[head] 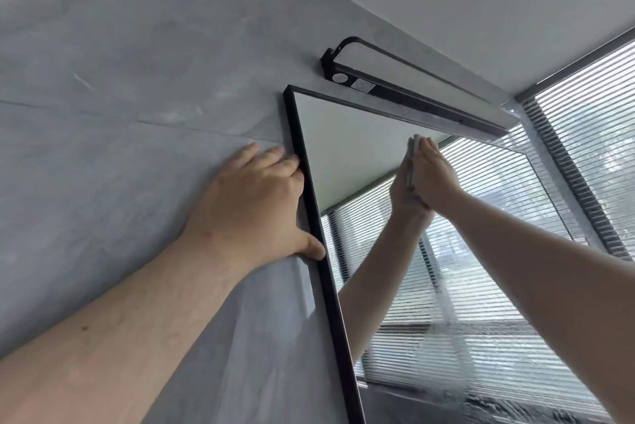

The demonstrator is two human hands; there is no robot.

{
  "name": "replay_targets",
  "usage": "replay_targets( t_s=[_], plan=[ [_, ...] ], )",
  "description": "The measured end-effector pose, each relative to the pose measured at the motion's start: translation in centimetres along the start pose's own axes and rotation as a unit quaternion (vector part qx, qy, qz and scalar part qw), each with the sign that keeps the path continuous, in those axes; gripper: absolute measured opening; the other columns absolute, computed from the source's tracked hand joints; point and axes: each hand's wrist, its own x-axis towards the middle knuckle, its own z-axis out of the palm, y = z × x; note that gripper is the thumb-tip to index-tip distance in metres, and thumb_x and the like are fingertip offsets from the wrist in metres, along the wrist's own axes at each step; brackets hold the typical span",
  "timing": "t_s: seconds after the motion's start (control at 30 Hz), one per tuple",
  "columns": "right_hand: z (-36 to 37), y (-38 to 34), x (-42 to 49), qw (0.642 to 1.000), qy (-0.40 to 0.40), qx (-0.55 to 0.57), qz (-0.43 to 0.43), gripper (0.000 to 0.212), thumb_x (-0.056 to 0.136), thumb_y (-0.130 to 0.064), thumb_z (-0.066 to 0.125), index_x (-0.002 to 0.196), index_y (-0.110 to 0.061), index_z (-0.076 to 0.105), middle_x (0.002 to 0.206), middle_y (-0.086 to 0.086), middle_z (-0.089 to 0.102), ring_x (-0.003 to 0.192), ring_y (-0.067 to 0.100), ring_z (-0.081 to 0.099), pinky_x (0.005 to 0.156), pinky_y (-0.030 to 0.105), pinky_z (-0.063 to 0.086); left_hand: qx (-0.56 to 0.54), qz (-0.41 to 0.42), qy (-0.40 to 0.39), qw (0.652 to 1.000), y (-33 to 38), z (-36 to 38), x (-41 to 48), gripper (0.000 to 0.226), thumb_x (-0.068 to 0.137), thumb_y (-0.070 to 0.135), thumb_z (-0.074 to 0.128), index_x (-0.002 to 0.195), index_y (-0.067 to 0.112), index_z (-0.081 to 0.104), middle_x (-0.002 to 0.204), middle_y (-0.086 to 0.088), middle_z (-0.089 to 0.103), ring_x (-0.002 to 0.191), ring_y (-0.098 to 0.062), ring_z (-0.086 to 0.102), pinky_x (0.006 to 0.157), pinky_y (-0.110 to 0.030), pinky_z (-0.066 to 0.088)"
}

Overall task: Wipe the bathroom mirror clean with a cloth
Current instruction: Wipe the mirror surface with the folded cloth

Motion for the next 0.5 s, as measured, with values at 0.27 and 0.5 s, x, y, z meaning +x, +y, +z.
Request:
replay_targets(
  t_s=[0.27, 0.5],
  plan=[
    [1.4, -3.9, -6.0, 0.985, -0.001, 0.022, -0.173, 0.050, 0.107, -0.022, 0.034, 0.155, -0.009, 0.028, 0.163, 0.007, 0.024, 0.151, 0.016, 0.018, 0.123, 0.026, 0.011, -0.008, 0.001, -0.009, 1.000, 0.1, -0.2, 0.0, 0.122, 0.054, 0.091, 0.046, 0.149, 0.016, 0.039, 0.161, 0.002, 0.029, 0.151, -0.016, 0.016, 0.123, -0.037, 0.001],
    [3.1, -7.6, -13.7, 0.925, -0.002, -0.012, -0.379, 0.051, 0.105, -0.025, 0.032, 0.152, -0.005, 0.035, 0.160, 0.011, 0.030, 0.152, 0.019, 0.021, 0.125, 0.036, 0.014, 0.003, 0.008, 0.005, 1.000, 0.1, 0.1, -0.3, 0.121, 0.053, 0.090, 0.043, 0.144, 0.010, 0.047, 0.155, -0.004, 0.041, 0.147, -0.021, 0.029, 0.123, -0.040, 0.009]
  ],
)
